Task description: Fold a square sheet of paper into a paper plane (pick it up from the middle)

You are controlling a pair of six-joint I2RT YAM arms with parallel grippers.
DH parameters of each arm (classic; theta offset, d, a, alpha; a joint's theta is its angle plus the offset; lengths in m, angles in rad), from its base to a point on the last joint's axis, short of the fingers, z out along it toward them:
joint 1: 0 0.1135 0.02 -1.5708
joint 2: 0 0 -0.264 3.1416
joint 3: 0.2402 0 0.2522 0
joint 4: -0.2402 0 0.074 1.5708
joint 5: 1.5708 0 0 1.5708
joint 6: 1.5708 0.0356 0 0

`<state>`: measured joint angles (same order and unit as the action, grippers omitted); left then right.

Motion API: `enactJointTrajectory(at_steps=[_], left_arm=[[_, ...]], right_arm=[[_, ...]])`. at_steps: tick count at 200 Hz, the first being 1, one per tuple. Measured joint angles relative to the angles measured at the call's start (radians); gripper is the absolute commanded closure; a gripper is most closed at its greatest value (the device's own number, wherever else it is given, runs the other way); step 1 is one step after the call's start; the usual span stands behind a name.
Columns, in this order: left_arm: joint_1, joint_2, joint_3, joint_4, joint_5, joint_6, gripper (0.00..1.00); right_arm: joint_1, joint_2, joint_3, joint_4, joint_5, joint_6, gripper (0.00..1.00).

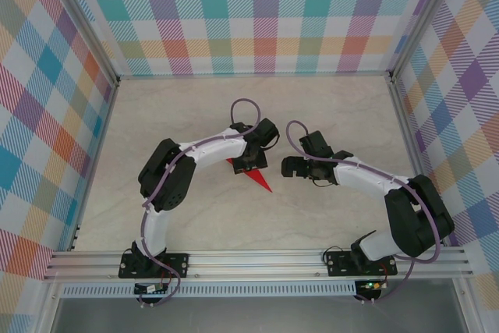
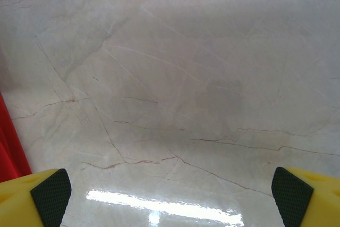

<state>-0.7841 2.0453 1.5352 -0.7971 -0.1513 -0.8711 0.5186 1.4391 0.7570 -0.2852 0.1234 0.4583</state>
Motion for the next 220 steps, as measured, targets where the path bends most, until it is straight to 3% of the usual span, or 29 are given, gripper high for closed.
enactJointTrajectory(at_steps=[65,149,189,220], left_arm=[[0.0,-0.076,-0.082,-0.005,-0.007,-0.018,0.51],[0.0,-0.111,-0.119,0.026,-0.007,-0.034,0.92],[0.0,-0.127,-0.121,0.034,-0.014,-0.025,0.97],[0.0,-0.239,-0.133,0.053,-0.012,0.037,0.98]], right_arm=[[-0.002,0.0,0.0,0.0,0.0,0.003,0.0],[-0.005,0.006,0.0,0.001,-0.014,0.003,0.0],[-0.016,-0.011,-0.017,0.017,-0.04,0.002,0.0],[-0.034,-0.111,-0.056,0.021,-0.056,0.002,0.0]])
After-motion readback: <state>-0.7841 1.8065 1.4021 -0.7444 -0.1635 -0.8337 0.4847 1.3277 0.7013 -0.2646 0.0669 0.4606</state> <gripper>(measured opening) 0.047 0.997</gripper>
